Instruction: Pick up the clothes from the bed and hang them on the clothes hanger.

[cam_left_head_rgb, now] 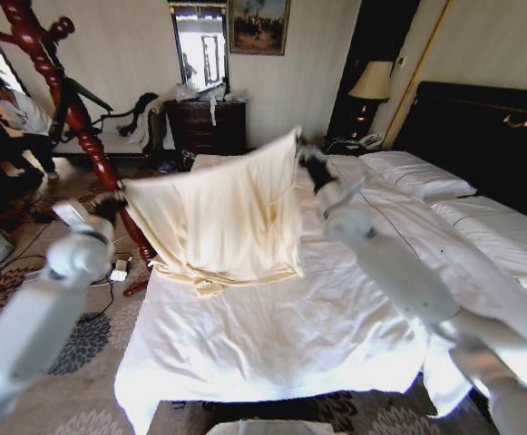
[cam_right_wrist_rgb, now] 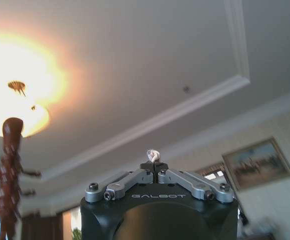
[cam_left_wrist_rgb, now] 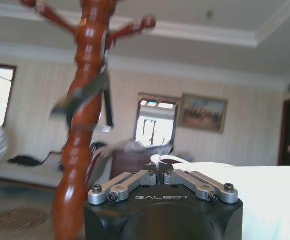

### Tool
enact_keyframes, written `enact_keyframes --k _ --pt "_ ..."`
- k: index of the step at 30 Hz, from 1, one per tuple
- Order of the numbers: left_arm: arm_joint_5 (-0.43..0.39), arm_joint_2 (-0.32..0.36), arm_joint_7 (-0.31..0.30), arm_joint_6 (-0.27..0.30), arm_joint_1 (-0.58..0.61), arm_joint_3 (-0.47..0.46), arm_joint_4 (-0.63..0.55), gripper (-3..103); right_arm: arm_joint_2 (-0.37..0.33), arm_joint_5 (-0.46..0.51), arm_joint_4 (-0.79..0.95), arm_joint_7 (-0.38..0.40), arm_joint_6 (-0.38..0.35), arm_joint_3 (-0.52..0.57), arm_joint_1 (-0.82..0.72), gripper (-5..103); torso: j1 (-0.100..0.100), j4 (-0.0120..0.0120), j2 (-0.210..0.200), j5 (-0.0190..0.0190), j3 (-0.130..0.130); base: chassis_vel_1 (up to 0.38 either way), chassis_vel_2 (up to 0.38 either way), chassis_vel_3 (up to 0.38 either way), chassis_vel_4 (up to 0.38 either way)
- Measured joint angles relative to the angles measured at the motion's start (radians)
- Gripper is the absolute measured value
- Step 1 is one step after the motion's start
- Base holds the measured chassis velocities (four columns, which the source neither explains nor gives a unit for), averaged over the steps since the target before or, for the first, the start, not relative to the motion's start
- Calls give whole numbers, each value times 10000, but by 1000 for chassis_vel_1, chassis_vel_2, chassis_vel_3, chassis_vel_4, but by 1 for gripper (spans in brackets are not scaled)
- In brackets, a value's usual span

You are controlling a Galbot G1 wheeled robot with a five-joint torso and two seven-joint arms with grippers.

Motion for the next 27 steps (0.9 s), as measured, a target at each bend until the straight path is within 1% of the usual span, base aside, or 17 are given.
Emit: enact_keyframes --k 3,4,6,7,9,11,12,13,14,15,16,17,20,22,24,25,27 --pt "-309 168 131 32 -570 83 35 2 -73 311 141 10 9 54 476 0 0 -11 0 -7 0 0 0 0 0" --pt "-475 334 270 34 -917 114 29 2 -132 526 254 22 7 68 806 0 -1 -15 0 2 -1 0 0 0 0" --pt "-734 604 462 25 -1229 105 -60 2 -348 784 622 157 -130 70 1198 0 -3 -11 0 7 -3 0 0 0 0" --pt "-734 604 462 25 -1229 105 -60 2 -348 784 622 157 -130 70 1198 0 -3 -11 0 7 -3 0 0 0 0" --pt "-918 638 535 -16 -1061 22 -184 2 -725 881 1213 497 -429 68 1042 0 -5 -4 2 -4 -4 0 0 0 0" --pt "-934 349 525 -45 -484 -15 -314 2 -1310 725 2019 801 -733 23 310 0 -7 -5 2 1 -4 0 0 0 0" --pt "-934 349 525 -45 -484 -15 -314 2 -1310 725 2019 801 -733 23 310 0 -7 -5 2 1 -4 0 0 0 0" --pt "-853 139 485 -55 -161 -16 -348 2 -1489 551 2309 910 -829 -40 -62 0 -7 -17 2 2 -3 0 0 0 0" --pt "-768 -56 449 -55 72 -12 -351 2 -1617 440 2484 966 -870 -75 -334 0 -7 -18 1 1 -3 0 0 0 0" --pt "-694 -226 418 -58 223 7 -339 2 -1740 350 2633 1021 -903 -102 -609 0 -6 -17 1 3 -2 0 0 0 0" --pt "-482 -759 344 -31 562 129 -185 2 -1933 213 2898 1127 -970 -170 -1196 0 -5 -14 0 3 -2 0 0 0 0" --pt "-421 -972 304 11 652 221 -87 2 -2010 195 2978 1186 -997 -215 -1412 0 -6 -11 1 0 -2 0 0 0 0" --pt "-367 -1309 211 109 749 447 94 2 -2145 218 3071 1303 -1068 -332 -1727 0 -7 -10 1 0 -2 0 0 0 0" --pt "-337 -1699 56 276 785 930 407 2 -2283 491 3101 1675 -1364 -505 -1909 0 -6 -12 1 3 -2 0 0 0 0" --pt "-393 -1875 -75 402 753 1228 583 2 -2298 790 3082 2173 -1661 -563 -1909 0 -6 -12 0 4 -3 0 0 0 0" --pt "-393 -1875 -75 402 753 1228 583 2 -2298 790 3082 2173 -1661 -563 -1909 0 -6 -12 0 4 -3 0 0 0 0" --pt "-588 -2155 -522 836 732 1652 830 2 -2280 1334 3030 3041 -2114 -573 -1849 0 -5 -10 0 3 -2 0 0 0 0"
